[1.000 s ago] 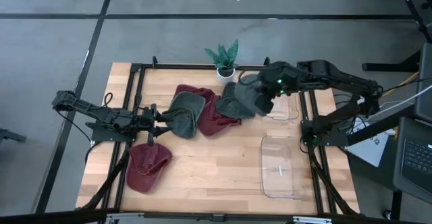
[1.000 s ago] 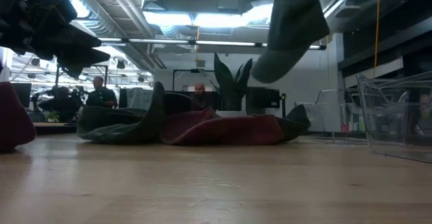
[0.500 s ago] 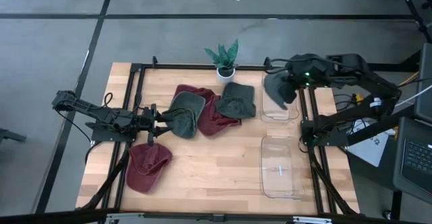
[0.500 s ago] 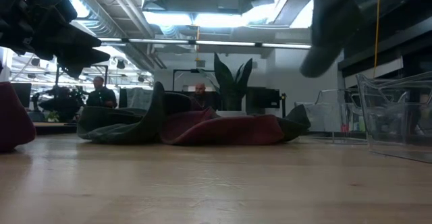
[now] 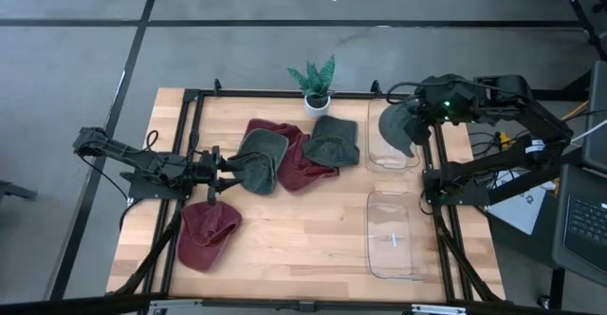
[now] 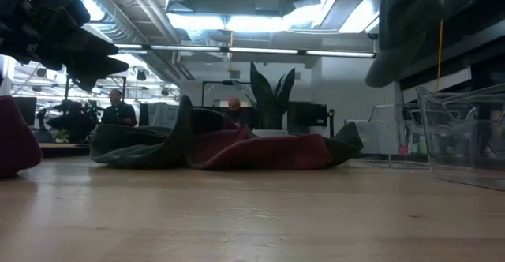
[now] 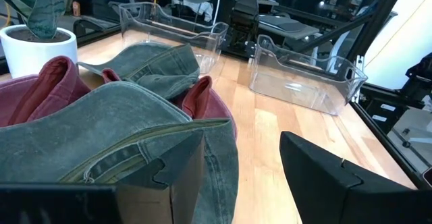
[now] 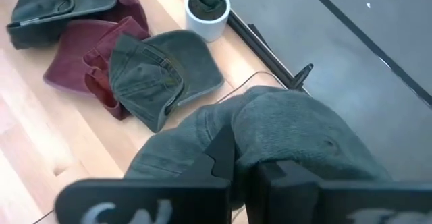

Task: Pick & Place hat
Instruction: Put the middle black cap into the top transparent bin

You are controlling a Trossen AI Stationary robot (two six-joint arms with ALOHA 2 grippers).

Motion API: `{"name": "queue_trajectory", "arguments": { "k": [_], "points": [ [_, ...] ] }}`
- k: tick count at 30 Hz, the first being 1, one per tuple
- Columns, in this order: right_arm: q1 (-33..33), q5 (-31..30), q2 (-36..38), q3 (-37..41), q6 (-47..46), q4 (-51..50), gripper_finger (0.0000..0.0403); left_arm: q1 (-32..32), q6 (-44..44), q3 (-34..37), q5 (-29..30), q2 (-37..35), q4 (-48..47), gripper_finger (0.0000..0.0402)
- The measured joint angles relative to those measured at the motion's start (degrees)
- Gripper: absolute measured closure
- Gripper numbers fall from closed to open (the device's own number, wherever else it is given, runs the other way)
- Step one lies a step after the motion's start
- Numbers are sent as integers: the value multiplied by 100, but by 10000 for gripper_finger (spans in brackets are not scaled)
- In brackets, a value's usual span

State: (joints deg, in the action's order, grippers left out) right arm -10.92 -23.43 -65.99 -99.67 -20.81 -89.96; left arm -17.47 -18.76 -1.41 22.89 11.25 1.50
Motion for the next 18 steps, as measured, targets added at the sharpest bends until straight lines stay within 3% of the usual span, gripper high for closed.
{"name": "queue_trajectory", "arguments": {
  "k": [18],
  "points": [
    [-675,11,406,1464,939,-7,392,0,0,0,-2,1,-1,210]
  ]
}}
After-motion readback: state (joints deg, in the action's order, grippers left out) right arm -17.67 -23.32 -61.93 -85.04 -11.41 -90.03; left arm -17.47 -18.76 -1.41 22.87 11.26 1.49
